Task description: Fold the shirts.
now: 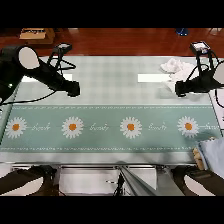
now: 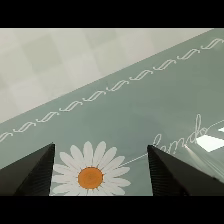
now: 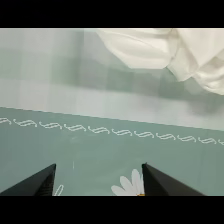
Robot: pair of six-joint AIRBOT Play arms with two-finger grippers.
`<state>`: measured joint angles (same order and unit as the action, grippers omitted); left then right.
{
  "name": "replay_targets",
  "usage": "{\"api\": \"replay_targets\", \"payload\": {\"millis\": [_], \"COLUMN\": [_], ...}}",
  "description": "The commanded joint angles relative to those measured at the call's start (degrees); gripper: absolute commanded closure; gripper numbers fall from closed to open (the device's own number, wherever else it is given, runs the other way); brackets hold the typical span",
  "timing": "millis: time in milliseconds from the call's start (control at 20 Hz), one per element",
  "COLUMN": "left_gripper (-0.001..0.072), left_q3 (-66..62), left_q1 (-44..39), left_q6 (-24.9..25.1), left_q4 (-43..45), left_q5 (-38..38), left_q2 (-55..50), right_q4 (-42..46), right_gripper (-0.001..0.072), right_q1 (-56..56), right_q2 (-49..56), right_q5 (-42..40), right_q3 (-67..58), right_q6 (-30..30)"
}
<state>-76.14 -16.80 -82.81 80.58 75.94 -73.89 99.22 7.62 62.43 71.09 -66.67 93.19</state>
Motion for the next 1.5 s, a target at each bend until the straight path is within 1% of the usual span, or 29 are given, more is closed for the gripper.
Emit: {"api": "replay_targets", "payload": {"millis": [0, 750, 950, 1150, 1250, 1300, 1350, 1450], "left_gripper": [0.0026, 0.0026, 0.0026, 0.0026, 0.0026, 0.0026, 0.0026, 0.0026], "left_q3": [0.0, 0.0, 0.0, 0.0, 0.0, 0.0, 0.0, -0.3], "left_q1": [0.0, 0.0, 0.0, 0.0, 0.0, 0.0, 0.1, 0.1], "left_q6": [0.0, 0.0, 0.0, 0.0, 0.0, 0.1, 0.1, 0.2], "left_q4": [0.0, 0.0, 0.0, 0.0, 0.0, 0.1, 0.1, 0.1], "left_q5": [0.0, 0.0, -0.1, -2.0, -2.3, -3.5, -4.4, -5.0], "left_q2": [0.0, 0.0, 0.0, -0.2, -0.3, -0.5, -0.4, -0.4], "right_q4": [0.0, 0.0, 0.0, -0.7, -1.1, 0.5, 4.0, 12.4], "right_gripper": [0.0108, 0.0108, 0.0108, 0.0110, 0.0118, 0.0118, 0.0118, 0.0118], "right_q1": [0.0, 0.0, 0.0, 0.0, 0.0, -0.3, -0.9, -4.3], "right_q2": [0.0, 0.0, 0.0, 0.0, 0.0, 0.0, 0.0, 0.2], "right_q5": [0.0, 0.0, -1.3, -1.4, -4.8, -8.5, -12.4, -20.6], "right_q3": [0.0, 0.0, 0.0, 0.0, 0.0, 0.0, 0.0, 0.0], "right_q6": [0.0, 0.0, 0.0, 0.5, 0.7, 2.4, 7.1, 20.8]}}
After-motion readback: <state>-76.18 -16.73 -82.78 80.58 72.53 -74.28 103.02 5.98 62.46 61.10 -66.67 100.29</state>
